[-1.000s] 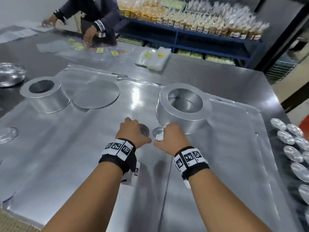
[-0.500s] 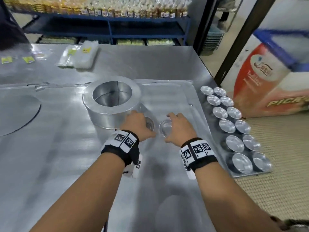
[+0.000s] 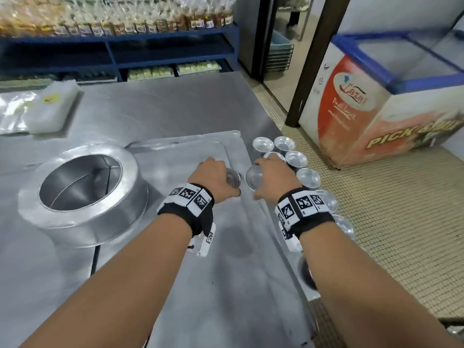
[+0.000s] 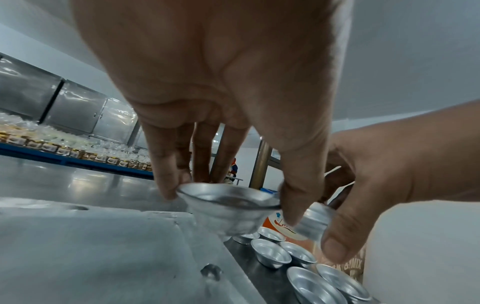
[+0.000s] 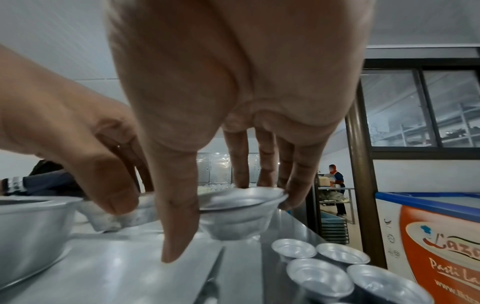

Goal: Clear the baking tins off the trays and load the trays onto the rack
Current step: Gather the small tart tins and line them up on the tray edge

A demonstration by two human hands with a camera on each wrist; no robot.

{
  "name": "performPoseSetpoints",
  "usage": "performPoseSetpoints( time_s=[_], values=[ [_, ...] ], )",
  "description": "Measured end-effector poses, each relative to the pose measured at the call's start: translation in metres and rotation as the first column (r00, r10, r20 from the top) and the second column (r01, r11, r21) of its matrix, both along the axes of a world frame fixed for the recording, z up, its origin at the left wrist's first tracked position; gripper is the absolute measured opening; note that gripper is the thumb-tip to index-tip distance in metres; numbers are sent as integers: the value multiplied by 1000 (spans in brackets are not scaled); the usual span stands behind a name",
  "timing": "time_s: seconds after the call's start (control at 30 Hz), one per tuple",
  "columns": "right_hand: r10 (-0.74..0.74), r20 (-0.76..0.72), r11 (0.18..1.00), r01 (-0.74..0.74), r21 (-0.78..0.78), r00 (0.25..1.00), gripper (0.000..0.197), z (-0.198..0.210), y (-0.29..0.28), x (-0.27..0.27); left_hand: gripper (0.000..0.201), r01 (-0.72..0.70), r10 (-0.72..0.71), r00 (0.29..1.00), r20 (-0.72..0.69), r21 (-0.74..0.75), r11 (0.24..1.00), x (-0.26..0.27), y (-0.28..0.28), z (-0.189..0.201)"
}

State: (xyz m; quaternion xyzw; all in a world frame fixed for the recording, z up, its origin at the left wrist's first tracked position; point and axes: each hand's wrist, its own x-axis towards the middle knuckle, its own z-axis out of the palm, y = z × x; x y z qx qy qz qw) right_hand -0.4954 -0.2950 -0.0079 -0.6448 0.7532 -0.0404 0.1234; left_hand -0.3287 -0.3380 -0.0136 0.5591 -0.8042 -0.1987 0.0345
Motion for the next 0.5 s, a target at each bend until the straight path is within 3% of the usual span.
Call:
performPoseSetpoints(
  time_s=[0.13,0.33,0.5],
  values=[
    [-33,17,999,32,24,999,56,5,-49,-57,45,62,-62,998,6,-44,997,-51,-47,4],
    [-85,54,995,82,56,995,68,-1,-132,-134,49,95,-93,995,27,-86,992,-113,-120,-2],
    [-96,82,993,90,79,992,57,-22,-200,-177,51,48,-46,998,30,-72,996,-151,-188,-29]
  ],
)
